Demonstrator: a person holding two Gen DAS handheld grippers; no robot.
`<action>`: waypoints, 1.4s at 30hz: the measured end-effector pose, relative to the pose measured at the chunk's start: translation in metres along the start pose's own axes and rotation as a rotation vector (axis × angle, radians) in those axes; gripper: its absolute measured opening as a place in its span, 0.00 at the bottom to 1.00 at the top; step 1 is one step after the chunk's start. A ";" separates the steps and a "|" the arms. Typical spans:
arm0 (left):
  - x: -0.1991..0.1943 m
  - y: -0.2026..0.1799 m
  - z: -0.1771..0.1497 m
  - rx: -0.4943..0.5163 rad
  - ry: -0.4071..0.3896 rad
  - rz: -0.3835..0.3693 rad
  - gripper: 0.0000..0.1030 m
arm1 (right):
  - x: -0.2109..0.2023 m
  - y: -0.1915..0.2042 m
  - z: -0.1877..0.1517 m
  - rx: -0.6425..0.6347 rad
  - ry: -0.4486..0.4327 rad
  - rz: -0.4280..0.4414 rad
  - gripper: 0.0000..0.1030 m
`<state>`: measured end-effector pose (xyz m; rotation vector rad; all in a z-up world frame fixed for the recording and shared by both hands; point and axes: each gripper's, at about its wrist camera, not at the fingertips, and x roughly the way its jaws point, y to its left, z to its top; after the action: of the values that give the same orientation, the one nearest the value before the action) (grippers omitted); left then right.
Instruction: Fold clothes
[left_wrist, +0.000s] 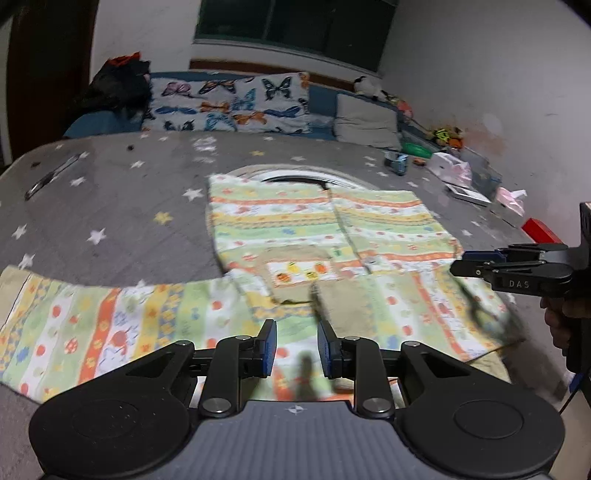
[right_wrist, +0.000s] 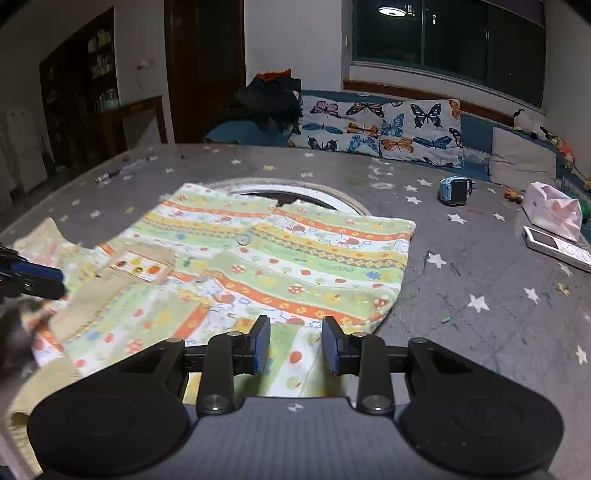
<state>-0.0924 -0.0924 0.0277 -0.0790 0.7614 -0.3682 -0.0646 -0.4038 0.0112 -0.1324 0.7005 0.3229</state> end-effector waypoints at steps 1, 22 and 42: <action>0.001 0.003 -0.001 -0.005 0.005 0.004 0.25 | 0.004 -0.001 -0.002 -0.006 0.013 -0.033 0.26; -0.044 0.048 -0.018 -0.117 -0.060 0.138 0.26 | -0.031 0.011 -0.033 0.028 0.037 0.029 0.29; -0.082 0.164 -0.031 -0.433 -0.143 0.511 0.39 | 0.004 0.111 0.019 -0.154 -0.007 0.267 0.30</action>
<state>-0.1191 0.0918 0.0265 -0.3076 0.6808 0.2896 -0.0873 -0.2936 0.0216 -0.1844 0.6870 0.6338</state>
